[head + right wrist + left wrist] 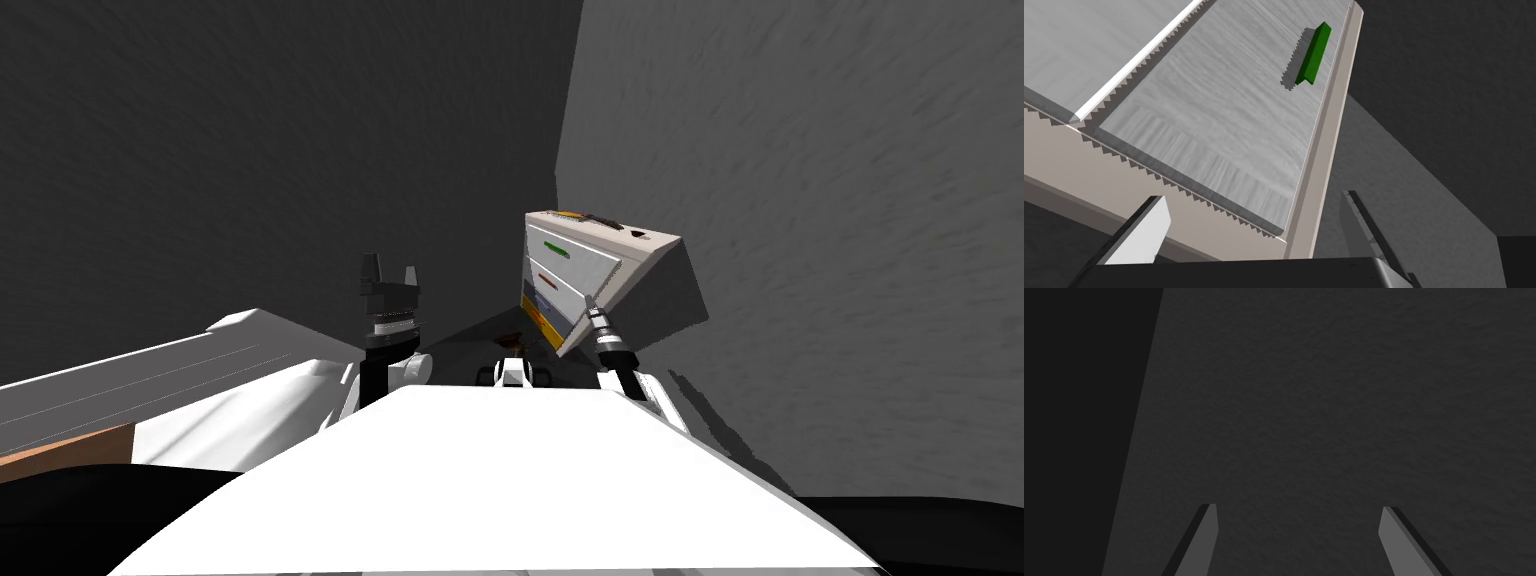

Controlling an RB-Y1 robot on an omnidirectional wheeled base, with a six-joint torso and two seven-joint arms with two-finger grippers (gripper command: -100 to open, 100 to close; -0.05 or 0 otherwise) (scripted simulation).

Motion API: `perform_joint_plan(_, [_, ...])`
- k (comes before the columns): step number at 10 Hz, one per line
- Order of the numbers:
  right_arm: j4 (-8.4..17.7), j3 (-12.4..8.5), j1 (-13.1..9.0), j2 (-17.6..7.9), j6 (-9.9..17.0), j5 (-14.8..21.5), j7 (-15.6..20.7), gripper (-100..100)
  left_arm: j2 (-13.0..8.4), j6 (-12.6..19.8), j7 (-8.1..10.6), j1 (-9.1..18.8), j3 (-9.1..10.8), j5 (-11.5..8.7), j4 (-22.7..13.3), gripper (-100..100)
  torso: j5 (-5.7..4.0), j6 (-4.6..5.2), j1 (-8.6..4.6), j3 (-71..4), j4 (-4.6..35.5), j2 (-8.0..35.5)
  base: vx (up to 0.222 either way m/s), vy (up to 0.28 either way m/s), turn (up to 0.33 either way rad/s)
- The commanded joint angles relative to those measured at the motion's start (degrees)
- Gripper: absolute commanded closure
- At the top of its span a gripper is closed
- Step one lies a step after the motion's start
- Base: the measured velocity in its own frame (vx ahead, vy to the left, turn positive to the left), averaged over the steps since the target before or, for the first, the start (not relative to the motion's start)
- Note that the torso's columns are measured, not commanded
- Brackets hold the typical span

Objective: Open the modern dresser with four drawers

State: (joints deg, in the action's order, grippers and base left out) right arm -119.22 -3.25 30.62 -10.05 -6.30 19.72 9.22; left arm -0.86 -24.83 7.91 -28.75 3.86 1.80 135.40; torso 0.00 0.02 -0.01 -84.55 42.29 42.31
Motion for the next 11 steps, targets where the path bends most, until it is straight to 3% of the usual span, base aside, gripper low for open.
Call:
perform_joint_plan(1, [1.64, -0.60, 0.25, -0.06, 4.01, 2.55, 1.69, -100, 0.00, 0.00, 0.00, 0.00, 0.00, 0.00, 0.00, 0, 0.01, -0.04, 0.02, -0.03, -0.01, -0.06, 0.069, 0.006, 0.102])
perform_joint_plan(4, [4.69, -1.96, 0.30, -0.41, 8.93, 6.95, 4.32, -100, 0.00, 0.00, 0.00, 0.00, 0.00, 0.00, 0.00, 0, 0.02, 0.00, 0.03, -0.01, 0.00, 0.00, 0.073, 0.011, 0.178])
perform_joint_plan(6, [4.69, -1.96, 0.30, -0.41, 10.85, 6.95, 4.32, -100, 0.00, 0.00, 0.00, 0.00, 0.00, 0.00, 0.00, 0, 0.00, 0.00, -0.02, -0.01, 0.00, 0.00, 0.044, -0.001, 0.058])
perform_joint_plan(11, [9.63, -3.90, 0.03, -0.53, 20.19, 13.86, 8.30, -100, 0.00, 0.00, 0.00, 0.00, 0.00, 0.00, 0.00, 0, 0.01, 0.00, 0.03, -0.05, -0.02, -0.06, 0.056, 0.004, 0.173])
